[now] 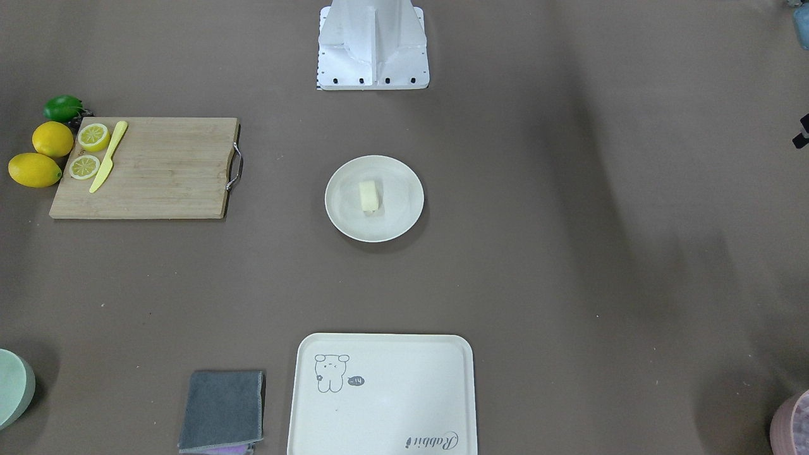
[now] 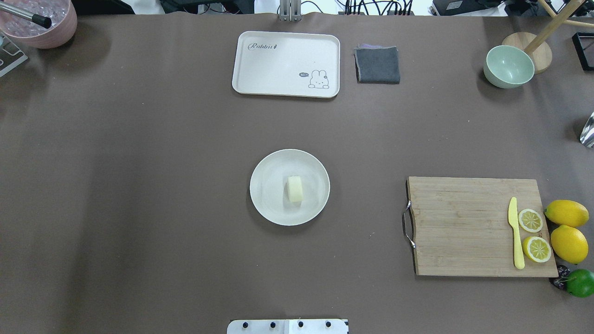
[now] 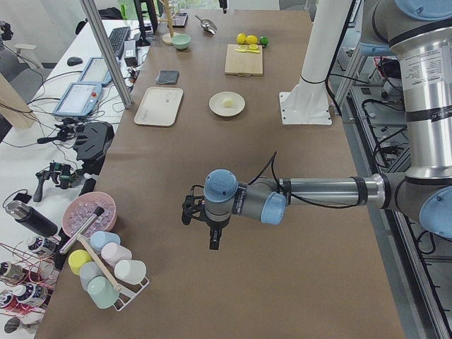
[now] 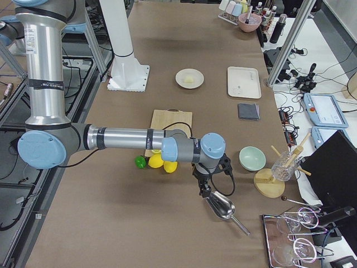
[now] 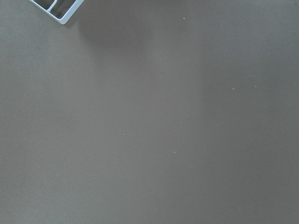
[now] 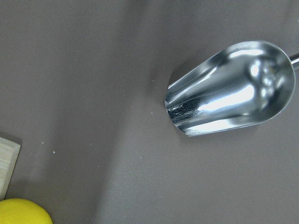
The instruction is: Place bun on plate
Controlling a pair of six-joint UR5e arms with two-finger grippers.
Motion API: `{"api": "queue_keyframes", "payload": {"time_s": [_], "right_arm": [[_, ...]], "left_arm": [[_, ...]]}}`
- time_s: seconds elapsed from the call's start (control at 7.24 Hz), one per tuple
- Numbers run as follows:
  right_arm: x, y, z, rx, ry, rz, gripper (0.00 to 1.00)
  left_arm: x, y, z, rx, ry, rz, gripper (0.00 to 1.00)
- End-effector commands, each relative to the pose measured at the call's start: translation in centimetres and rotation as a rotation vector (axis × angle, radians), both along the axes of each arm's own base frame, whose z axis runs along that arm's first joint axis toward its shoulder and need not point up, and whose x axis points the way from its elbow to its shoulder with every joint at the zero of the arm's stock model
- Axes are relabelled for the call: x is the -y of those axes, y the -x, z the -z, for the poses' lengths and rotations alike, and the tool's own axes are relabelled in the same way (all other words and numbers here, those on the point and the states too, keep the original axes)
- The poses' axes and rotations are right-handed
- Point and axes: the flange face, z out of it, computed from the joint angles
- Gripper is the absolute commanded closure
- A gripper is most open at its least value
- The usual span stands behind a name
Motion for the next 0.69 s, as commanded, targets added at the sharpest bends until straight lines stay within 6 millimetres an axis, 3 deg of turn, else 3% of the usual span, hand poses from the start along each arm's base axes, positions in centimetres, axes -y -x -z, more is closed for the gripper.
{"api": "queue_keyframes", "payload": {"time_s": [0.0, 0.55], "right_arm": [[-0.3, 0.1, 0.4, 0.022, 0.001, -0.006, 0.00], [-0.6, -0.2, 0.3, 0.022, -0.001, -0.007, 0.00]], "left_arm": [[-0.1, 0.0, -0.1, 0.000, 0.002, 0.000, 0.03], [-1.2, 0.3, -1.6, 0.004, 0.026, 0.004, 0.03]]}}
